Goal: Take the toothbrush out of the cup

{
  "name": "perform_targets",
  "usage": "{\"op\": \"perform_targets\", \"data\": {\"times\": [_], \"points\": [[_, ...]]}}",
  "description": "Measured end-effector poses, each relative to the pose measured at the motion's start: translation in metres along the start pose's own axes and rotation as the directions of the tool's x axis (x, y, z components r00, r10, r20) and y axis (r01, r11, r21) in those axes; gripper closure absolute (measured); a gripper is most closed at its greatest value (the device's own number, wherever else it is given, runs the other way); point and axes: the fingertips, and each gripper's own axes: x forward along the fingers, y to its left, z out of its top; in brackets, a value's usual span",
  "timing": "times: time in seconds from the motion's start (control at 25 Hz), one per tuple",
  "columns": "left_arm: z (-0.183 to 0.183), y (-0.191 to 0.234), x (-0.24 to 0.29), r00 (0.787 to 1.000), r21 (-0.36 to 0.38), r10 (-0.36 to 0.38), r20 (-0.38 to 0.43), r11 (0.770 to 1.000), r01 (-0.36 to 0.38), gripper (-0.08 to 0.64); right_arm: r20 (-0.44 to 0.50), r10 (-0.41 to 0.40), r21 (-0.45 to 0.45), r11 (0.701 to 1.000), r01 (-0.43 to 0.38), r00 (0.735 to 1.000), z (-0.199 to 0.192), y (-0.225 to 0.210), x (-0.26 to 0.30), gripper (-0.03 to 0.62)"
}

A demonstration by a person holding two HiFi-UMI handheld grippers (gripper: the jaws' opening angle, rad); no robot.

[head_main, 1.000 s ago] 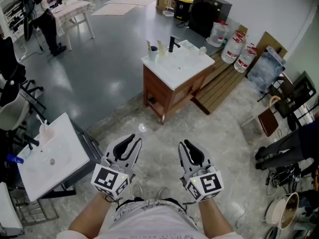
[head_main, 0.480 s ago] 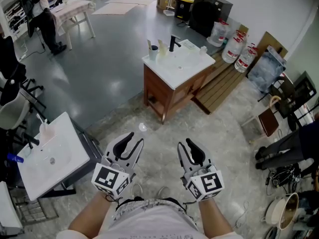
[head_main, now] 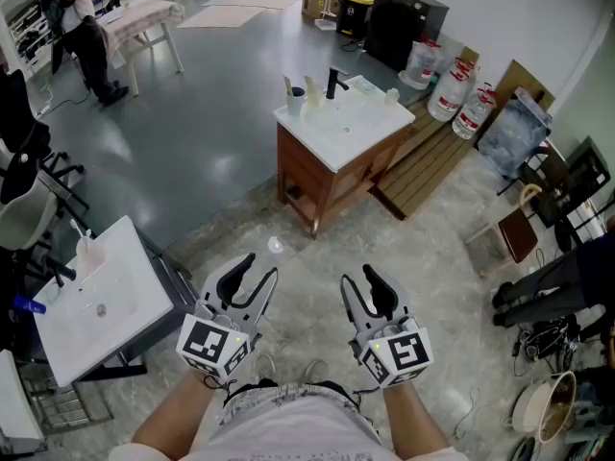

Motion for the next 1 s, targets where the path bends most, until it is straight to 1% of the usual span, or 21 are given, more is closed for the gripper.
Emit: {"op": "perform_targets", "data": {"times": [0.32, 0.56, 0.8, 1.0], "points": [[-0.002, 0.002, 0.002, 1.000, 0.001, 0.016, -0.004, 1.000, -0.016, 0.340, 0.011, -0.009, 0.007, 1.000, 0.009, 1.000, 0.001, -0.006, -0.002, 0.390], [-0.003, 0.004, 0.001, 1.000, 0.003, 0.020, -0.007, 1.000, -0.020, 0.322, 0.010, -0.009, 0.016, 1.000, 0.009, 1.000, 0.000, -0.006, -0.002, 0.356], [-0.004, -0.003, 0.008, 1.000, 0.009, 0.025, -0.008, 1.000, -0.024, 0.314, 0.008, -0.002, 0.025, 1.000, 0.002, 1.000, -0.002, -0.014, -0.006, 0.330], [-0.004, -0.015, 0.016, 0.999, 0.016, 0.032, -0.007, 0.999, -0.032, 0.307, 0.011, 0.000, 0.030, 1.000, 0.000, 1.000, -0.003, -0.030, -0.015, 0.310]]}}
